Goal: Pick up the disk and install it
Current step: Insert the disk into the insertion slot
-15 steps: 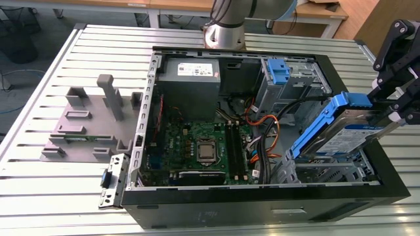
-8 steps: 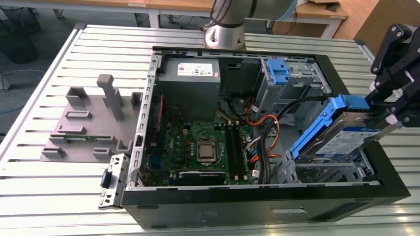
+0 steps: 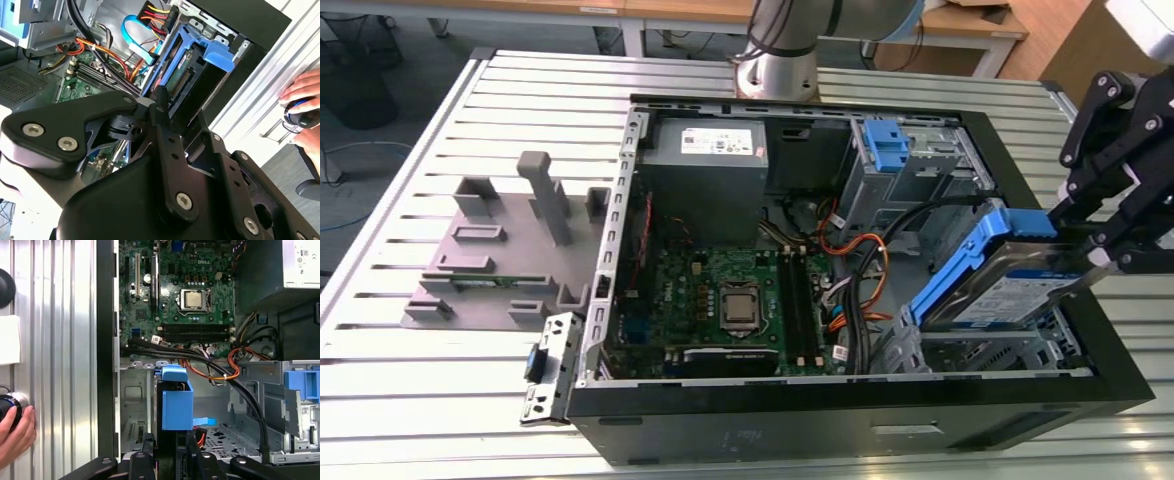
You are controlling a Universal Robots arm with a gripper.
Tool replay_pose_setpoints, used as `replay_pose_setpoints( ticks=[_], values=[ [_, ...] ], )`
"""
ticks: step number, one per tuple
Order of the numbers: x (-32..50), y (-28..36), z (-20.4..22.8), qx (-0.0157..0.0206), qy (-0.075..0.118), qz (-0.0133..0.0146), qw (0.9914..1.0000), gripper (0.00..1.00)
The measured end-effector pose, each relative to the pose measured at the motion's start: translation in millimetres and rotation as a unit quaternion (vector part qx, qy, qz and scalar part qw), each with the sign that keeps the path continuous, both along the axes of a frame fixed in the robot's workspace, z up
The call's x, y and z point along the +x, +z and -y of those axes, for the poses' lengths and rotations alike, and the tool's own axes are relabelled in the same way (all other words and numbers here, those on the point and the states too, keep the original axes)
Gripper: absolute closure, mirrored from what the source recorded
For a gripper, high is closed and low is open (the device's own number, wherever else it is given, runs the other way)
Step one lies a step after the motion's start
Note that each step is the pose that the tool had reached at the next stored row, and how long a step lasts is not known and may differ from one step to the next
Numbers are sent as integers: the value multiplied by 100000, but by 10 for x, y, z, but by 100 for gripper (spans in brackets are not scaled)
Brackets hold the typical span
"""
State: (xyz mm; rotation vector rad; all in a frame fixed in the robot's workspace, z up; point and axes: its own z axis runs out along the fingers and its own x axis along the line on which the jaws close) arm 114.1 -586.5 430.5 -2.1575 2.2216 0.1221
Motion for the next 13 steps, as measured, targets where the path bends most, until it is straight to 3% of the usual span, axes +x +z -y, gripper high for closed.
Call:
replay_pose_setpoints(
  ticks=[7,13],
  values=[
    [-4,-125,5,-4,-1,-1,100000,65],
    [-7,-135,6,-10,2,0,100000,65]
  ],
)
